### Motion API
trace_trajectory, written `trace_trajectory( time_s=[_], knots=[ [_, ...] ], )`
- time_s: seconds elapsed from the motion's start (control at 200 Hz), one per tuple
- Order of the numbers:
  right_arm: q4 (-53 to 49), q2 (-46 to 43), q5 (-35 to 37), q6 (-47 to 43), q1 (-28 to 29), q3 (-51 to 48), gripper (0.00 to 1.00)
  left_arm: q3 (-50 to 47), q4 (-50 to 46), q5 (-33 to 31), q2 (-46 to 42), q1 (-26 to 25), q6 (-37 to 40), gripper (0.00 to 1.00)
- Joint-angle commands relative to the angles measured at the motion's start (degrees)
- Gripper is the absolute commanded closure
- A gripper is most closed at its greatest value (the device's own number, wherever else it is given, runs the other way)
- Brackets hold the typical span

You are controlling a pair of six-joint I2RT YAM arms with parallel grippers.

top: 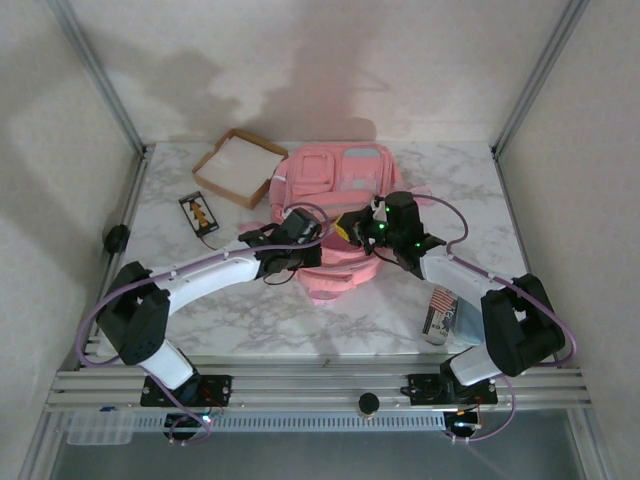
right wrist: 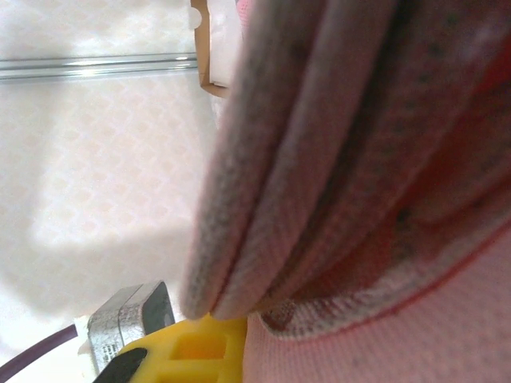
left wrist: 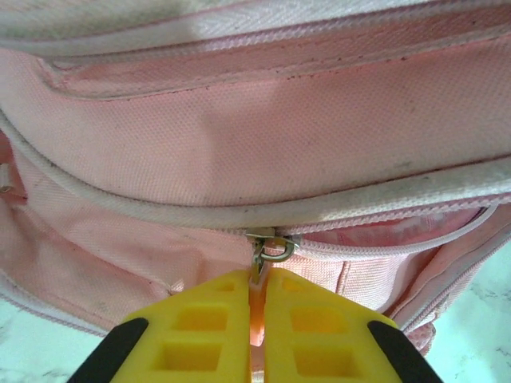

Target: Pack the student bag

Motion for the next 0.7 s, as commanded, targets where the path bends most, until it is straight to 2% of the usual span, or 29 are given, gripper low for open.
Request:
trace_trajectory(
  time_s=[0.0, 0.325, 0.456, 0.596, 0.696],
  knots=[
    [1.88, -1.33, 2.13, -1.91, -2.05, 2.06, 1.00, 1.47, -4.39, -2.21, -2.35, 0.02, -0.62, 1.00],
    [-0.05, -2.95, 1.14, -2.99, -4.39, 1.66, 1.00, -0.91, -9.97, -4.88, -3.49, 3.58, 0.23, 1.00],
    [-0.66, -3.80, 0.66, -3.61, -5.74, 1.29, 1.00, -2.10, -9.57, -4.04, -4.57, 5.73, 1.54, 1.00],
    [-2.67, -3.80, -0.47, -4.66, -7.03, 1.98, 1.00, -2.31, -10.91, -8.32, -4.40, 9.70, 3.25, 1.00],
    [-3.29, -3.98, -1.27, -4.92, -7.84, 1.76, 1.00, -3.67, -7.09, -8.87, -4.44, 13.07, 5.08, 1.00]
  ],
)
